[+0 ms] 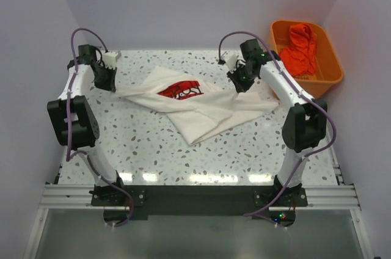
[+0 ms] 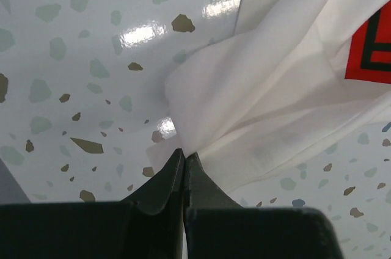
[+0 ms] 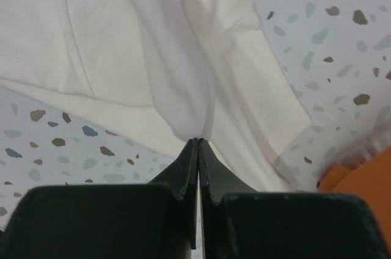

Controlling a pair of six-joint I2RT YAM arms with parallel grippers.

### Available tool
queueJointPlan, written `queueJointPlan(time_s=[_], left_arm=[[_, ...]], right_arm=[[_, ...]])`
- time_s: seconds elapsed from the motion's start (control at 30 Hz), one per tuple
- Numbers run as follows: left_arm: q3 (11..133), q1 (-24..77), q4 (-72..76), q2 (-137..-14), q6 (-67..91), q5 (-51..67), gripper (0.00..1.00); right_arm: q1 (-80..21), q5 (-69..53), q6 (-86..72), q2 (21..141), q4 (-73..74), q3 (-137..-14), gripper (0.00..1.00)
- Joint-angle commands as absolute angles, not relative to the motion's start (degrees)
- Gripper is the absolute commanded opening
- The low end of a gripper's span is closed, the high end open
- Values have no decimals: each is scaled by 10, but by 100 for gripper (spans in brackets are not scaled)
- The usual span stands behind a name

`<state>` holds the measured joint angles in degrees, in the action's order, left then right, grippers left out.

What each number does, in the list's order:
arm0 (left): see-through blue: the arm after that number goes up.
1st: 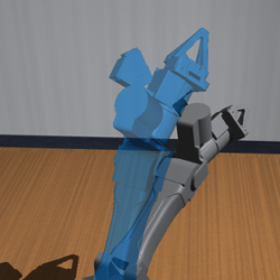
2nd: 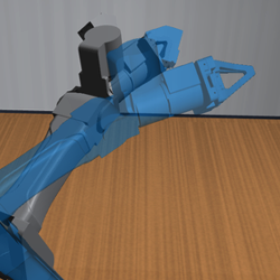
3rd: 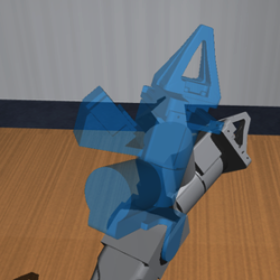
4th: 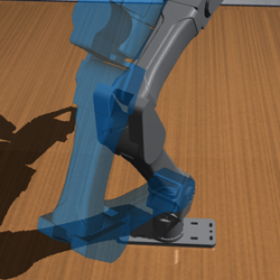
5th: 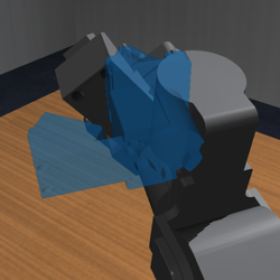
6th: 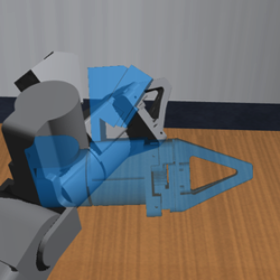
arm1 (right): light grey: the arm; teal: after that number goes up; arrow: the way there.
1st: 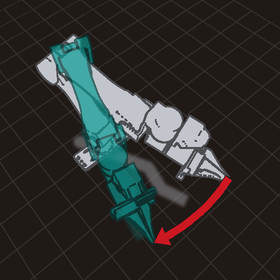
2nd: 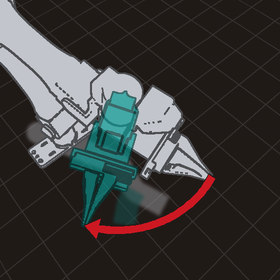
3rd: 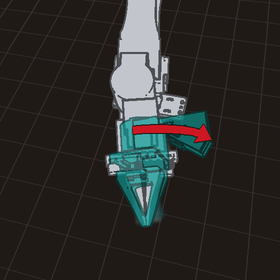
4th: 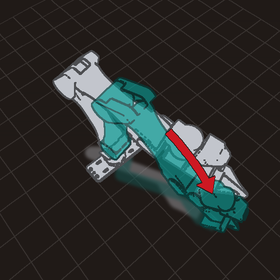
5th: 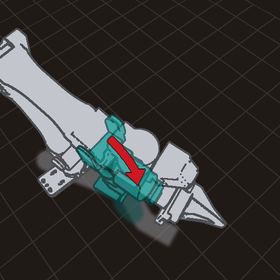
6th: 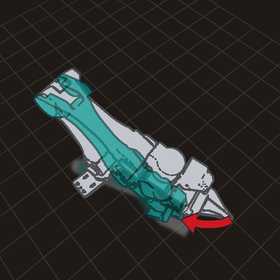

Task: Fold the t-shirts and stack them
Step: Flatten the tshirt out

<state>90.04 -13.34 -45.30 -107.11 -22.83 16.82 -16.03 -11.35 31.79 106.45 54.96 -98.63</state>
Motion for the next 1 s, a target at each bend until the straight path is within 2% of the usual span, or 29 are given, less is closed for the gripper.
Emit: queueJointPlan(time_s=[0.0, 0.23, 0.27, 0.3, 0.33, 0.37, 0.4, 0.47, 0.57, 0.6, 0.67, 0.83, 0.97], left_arm=[[934, -134, -451, -1097, -206, 133, 0], [983, -134, -461, -1156, -190, 138, 0], [997, -134, -469, -1167, -190, 146, 0], [1003, -134, -473, -1172, -189, 149, 0], [1012, -133, -475, -1179, -188, 151, 0], [1015, -134, -480, -1182, -187, 159, 0], [1018, -133, -482, -1185, -187, 164, 0], [1021, -133, -488, -1188, -187, 171, 0], [1017, -133, -490, -1187, -187, 176, 0], [1017, -133, -490, -1187, -187, 177, 0], [1013, -132, -492, -1186, -189, 177, 0], [1004, -133, -495, -1179, -192, 178, 0], [997, -133, -495, -1172, -196, 177, 0]], right_arm=[[-210, -134, 322, 1088, 540, -1022, 0], [-334, -237, 268, 1090, 576, -1031, 0], [-346, -243, 267, 1096, 583, -1035, 3], [-353, -266, 268, 1113, 609, -1057, 43], [-352, -271, 263, 1122, 621, -1070, 65], [-346, -271, 257, 1128, 624, -1080, 84], [-330, -272, 244, 1131, 625, -1090, 87], [-309, -274, 235, 1128, 621, -1088, 86], [-282, -259, 217, 1109, 606, -1042, 72], [-283, -257, 214, 1106, 602, -1030, 60], [-283, -258, 190, 1092, 588, -979, 54], [-282, -250, 100, 1076, 527, -883, 52], [-281, -257, 43, 1068, 479, -832, 62]])
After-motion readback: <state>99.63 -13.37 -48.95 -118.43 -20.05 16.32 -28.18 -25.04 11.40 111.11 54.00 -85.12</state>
